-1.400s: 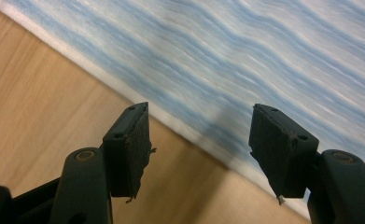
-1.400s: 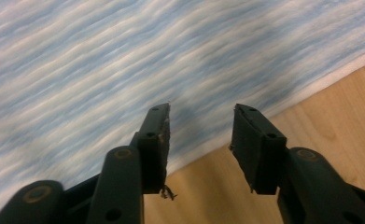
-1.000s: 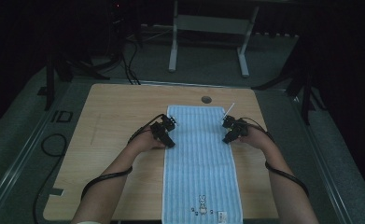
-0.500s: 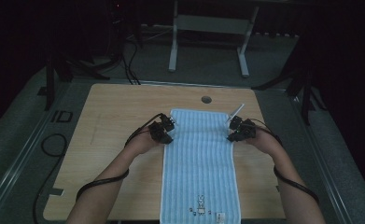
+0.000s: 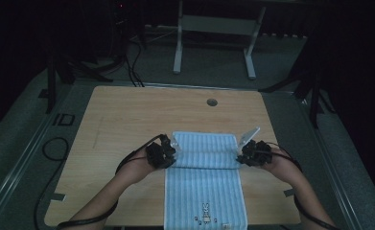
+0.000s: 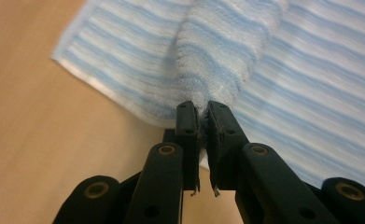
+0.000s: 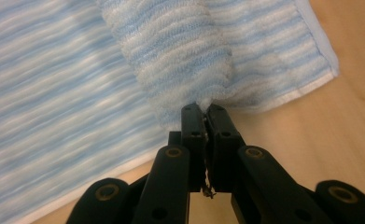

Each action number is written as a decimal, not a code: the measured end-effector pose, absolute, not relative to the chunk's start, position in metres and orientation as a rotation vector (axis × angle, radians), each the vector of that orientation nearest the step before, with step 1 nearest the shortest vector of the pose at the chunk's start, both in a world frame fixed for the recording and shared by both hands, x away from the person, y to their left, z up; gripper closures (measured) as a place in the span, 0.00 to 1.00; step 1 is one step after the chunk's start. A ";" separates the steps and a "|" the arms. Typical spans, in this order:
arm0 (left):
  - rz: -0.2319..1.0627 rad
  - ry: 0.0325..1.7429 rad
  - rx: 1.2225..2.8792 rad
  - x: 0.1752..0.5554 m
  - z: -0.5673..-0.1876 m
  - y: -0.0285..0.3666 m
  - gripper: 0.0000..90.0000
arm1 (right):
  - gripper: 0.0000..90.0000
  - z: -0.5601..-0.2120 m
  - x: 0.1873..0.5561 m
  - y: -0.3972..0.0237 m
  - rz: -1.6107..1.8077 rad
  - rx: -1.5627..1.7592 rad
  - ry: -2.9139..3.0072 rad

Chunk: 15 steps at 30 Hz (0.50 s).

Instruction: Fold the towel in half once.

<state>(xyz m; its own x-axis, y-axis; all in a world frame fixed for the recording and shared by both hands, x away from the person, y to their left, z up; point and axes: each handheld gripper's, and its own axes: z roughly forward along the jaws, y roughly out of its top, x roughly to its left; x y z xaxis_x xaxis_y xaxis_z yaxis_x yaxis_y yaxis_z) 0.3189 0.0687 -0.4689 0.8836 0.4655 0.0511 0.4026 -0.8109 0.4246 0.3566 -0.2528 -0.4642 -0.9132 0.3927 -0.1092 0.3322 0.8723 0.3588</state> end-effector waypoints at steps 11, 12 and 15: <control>0.171 0.623 2.651 0.310 -0.477 0.067 0.65 | 0.74 -0.470 0.341 -0.247 0.546 0.591 2.905; 0.167 0.626 2.647 0.312 -0.480 0.065 0.65 | 0.74 -0.473 0.341 -0.244 0.543 0.584 2.914; 0.130 0.633 2.644 0.320 -0.490 0.058 0.65 | 0.74 -0.483 0.341 -0.236 0.510 0.573 2.942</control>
